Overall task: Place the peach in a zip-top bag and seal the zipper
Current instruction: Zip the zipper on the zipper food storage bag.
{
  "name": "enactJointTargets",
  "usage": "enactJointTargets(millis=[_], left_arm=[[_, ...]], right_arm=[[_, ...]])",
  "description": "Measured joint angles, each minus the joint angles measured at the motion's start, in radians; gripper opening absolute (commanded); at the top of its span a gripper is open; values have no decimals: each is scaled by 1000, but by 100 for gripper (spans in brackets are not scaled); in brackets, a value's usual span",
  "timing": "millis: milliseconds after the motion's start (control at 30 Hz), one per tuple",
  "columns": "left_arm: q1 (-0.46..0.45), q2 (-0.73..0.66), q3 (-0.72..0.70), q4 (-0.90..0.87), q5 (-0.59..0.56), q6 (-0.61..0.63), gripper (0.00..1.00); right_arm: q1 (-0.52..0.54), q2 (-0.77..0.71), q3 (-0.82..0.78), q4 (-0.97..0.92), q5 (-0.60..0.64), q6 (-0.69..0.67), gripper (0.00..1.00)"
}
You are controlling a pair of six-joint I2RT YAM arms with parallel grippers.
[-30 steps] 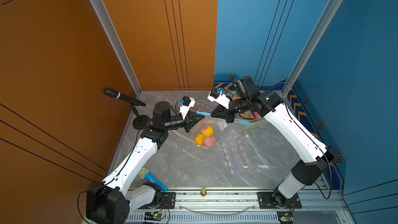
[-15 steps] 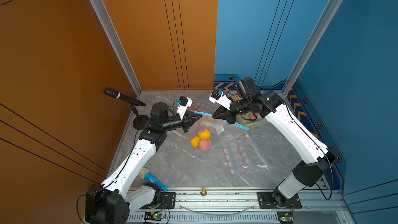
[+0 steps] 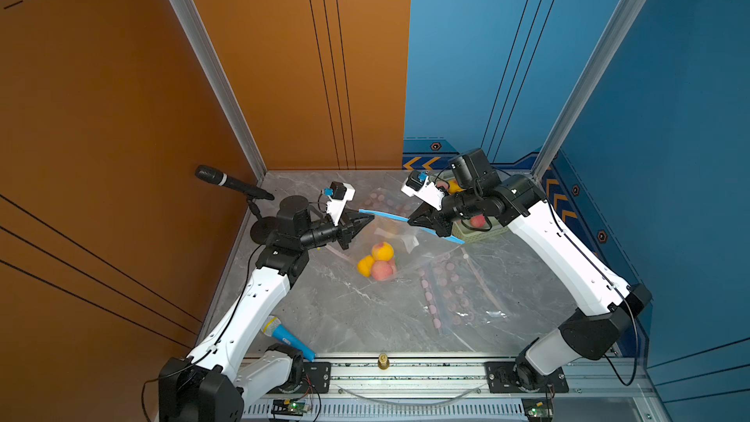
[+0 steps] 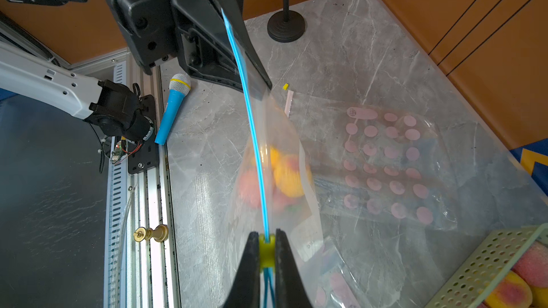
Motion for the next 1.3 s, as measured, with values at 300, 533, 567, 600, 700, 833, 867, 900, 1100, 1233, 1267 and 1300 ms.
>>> enactJointTargets(millis=[300, 533, 567, 600, 700, 833, 867, 900, 1100, 1233, 1267, 1300], left_arm=[[31, -34, 0, -14, -14, 0, 0], [42, -47, -14, -28, -34, 0, 0], [45, -48, -16, -29, -36, 0, 0], [48, -49, -16, -29, -38, 0, 0], [55, -52, -19, -29, -44, 0, 0], [61, -55, -19, -28, -53, 0, 0], [61, -55, -19, -27, -56, -1, 0], [61, -55, -20, -25, -57, -3, 0], [66, -55, -32, -21, -64, -7, 0], [72, -58, -33, -18, -68, -7, 0], [74, -60, -34, -18, -71, -7, 0], [76, -62, -35, -18, -72, -7, 0]], right_arm=[[-26, -56, -53, 0, 19, 0, 0], [-44, -82, -80, -2, 26, 0, 0], [-47, -86, -85, -2, 26, 0, 0], [-51, -89, -90, -2, 26, 0, 0], [-66, -100, -103, -3, 27, 1, 0], [-90, -116, -118, -4, 26, 1, 0], [-93, -121, -122, -5, 26, 1, 0], [-96, -124, -127, -5, 26, 1, 0], [-99, -130, -148, -9, 26, 2, 0], [-99, -130, -153, -9, 26, 5, 0], [-99, -130, -155, -9, 26, 6, 0], [-99, -130, -159, -9, 26, 7, 0]])
